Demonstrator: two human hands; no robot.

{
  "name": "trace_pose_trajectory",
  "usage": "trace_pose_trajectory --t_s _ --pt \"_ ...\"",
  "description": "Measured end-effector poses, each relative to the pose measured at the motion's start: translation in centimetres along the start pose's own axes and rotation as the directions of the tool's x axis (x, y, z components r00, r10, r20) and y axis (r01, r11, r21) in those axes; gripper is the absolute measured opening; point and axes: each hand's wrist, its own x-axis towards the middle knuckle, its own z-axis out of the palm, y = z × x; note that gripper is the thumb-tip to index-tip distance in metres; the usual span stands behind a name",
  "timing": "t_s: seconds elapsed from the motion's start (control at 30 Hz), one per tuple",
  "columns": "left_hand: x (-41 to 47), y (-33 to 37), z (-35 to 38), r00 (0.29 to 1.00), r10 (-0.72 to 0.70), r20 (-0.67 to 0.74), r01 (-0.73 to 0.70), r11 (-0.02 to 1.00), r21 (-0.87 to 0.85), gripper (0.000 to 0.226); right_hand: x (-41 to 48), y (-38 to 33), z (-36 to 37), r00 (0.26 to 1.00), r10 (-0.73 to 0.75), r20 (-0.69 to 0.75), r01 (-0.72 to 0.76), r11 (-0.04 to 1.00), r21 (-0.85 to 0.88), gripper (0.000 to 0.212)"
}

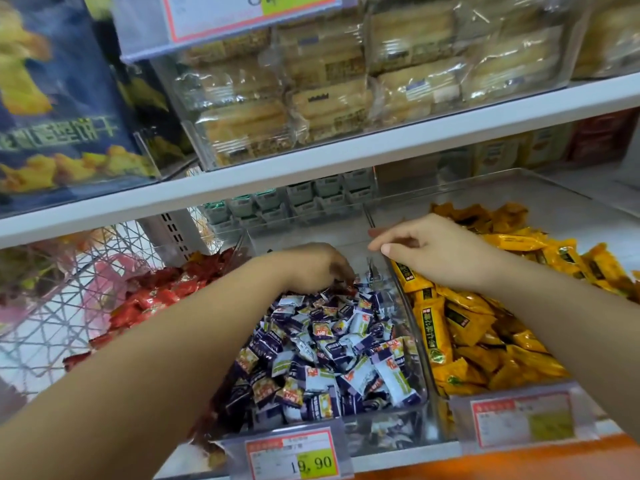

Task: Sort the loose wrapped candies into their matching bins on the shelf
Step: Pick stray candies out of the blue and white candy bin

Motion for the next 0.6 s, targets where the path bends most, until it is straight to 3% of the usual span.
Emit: trace_pose_trajectory --t_s 0.07,0.17,0.33,0.5,0.6 --pt "1.8 -0.2 0.9 0.993 -0.028 -0.118 0.029 1.0 0.012 0.039 0.0 0.1 0.0 1.0 -0.003 0.0 0.003 1.0 -0.006 0.025" --pt "3.9 -0.8 2.4 0.993 -0.08 -0.092 0.082 0.996 0.026 0.039 0.2 0.5 0.0 1.0 -0.017 -0.003 0.017 1.0 -0.005 0.025" --pt "5.1 -1.7 3.4 0.989 -0.08 -0.125 0.106 0.971 0.216 0.031 0.4 0.8 0.1 1.0 -0.022 -0.006 0.022 0.999 0.023 0.024" --pt "4.8 -1.5 3.1 0.992 -0.072 -0.108 0.085 0.989 0.122 0.01 0.5 0.9 0.3 0.999 -0.044 -0.008 0.045 0.999 0.028 0.024" --pt "4.3 -1.3 3.2 0.987 -0.066 -0.145 0.084 0.99 0.115 0.009 0.4 0.8 0.4 0.999 -0.038 -0.013 0.038 0.999 0.028 0.025"
